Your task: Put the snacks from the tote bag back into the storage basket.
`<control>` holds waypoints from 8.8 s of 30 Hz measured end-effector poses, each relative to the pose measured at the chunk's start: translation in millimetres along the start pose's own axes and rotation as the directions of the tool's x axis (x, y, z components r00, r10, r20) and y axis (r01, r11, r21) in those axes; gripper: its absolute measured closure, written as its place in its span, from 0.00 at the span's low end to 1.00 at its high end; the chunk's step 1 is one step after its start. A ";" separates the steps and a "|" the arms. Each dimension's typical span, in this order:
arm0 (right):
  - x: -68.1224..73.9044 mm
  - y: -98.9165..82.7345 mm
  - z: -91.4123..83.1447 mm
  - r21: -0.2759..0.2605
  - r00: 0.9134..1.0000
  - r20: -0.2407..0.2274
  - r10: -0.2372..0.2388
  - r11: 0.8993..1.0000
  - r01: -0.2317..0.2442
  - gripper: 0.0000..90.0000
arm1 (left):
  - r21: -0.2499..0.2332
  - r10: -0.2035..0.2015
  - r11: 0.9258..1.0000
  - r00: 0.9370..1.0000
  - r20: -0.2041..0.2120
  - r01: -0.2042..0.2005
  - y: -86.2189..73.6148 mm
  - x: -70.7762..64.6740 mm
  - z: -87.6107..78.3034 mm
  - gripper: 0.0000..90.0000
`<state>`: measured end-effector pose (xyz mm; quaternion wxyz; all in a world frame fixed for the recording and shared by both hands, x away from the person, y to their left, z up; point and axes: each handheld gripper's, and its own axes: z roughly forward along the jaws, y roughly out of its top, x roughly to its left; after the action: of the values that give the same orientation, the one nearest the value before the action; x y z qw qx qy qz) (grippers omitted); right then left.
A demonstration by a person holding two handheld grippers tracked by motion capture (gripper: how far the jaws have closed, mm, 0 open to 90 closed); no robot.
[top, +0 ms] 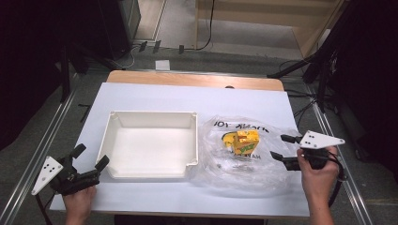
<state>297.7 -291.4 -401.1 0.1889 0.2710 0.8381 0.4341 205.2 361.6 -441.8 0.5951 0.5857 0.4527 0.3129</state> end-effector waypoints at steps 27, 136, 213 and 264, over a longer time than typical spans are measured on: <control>-12.0 84.8 44.0 0.282 0.961 -0.167 -0.220 0.923 0.261 0.28 | 0.034 0.059 0.998 0.998 -0.009 -0.059 -0.3 -7.3 6.0 0.00; 14.6 171.2 123.0 0.552 0.836 -0.474 -0.277 0.646 0.527 0.57 | 0.031 0.054 0.998 0.999 0.009 -0.054 0.4 -8.1 7.5 0.00; 78.8 269.4 170.9 0.457 0.796 -0.521 -0.308 0.688 0.565 0.59 | 0.028 0.067 0.997 0.997 0.039 -0.068 -0.2 -12.1 7.2 0.00; 106.5 280.7 212.5 0.420 0.764 -0.561 -0.318 0.686 0.594 0.60 | 0.018 0.047 0.999 0.998 0.045 -0.048 0.0 -9.8 4.5 0.00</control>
<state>413.2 41.0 -294.0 0.0062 -0.0159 0.9891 0.1463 205.5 350.9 -440.6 0.5917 0.6089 0.4282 0.3095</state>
